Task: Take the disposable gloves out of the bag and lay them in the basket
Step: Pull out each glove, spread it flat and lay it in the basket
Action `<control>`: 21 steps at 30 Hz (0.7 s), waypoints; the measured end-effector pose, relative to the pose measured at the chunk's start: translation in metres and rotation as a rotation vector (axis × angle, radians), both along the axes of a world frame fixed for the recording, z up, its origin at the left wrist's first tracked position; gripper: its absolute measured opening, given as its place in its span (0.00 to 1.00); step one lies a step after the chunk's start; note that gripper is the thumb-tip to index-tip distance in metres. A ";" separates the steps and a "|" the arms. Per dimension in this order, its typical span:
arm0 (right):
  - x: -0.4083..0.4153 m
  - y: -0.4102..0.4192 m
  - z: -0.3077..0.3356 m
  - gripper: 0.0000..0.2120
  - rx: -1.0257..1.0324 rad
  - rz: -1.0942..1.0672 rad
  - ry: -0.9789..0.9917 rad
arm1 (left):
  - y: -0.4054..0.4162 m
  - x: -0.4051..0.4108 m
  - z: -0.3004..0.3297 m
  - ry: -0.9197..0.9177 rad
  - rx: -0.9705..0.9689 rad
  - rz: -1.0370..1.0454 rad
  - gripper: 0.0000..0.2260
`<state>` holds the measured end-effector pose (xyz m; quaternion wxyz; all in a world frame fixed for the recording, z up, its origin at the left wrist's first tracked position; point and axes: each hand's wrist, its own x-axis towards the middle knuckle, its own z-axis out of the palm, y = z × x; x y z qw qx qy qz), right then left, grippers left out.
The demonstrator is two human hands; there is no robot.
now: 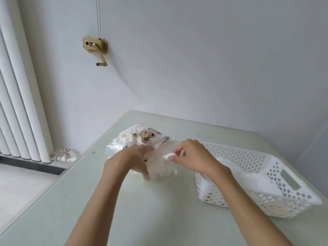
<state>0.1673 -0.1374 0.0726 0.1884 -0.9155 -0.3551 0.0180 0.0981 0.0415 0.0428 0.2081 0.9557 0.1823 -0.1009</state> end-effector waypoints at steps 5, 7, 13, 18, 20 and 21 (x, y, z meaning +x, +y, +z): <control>-0.002 -0.003 -0.006 0.08 0.118 0.043 -0.082 | 0.010 0.002 -0.010 -0.248 0.089 0.041 0.36; 0.001 0.000 -0.008 0.09 0.247 0.018 -0.038 | 0.011 0.003 -0.011 -0.263 0.063 0.035 0.34; 0.014 0.000 0.009 0.10 0.545 -0.007 0.023 | 0.021 -0.004 0.002 -0.193 0.029 0.048 0.33; 0.012 0.008 0.022 0.08 0.517 0.041 0.122 | 0.011 -0.013 0.025 -0.305 -0.132 -0.124 0.37; 0.010 0.014 0.024 0.08 0.562 0.044 0.099 | 0.004 -0.007 0.026 -0.393 -0.164 -0.133 0.32; 0.008 0.017 0.025 0.09 0.613 0.048 0.104 | 0.001 -0.002 0.023 -0.440 -0.184 -0.128 0.25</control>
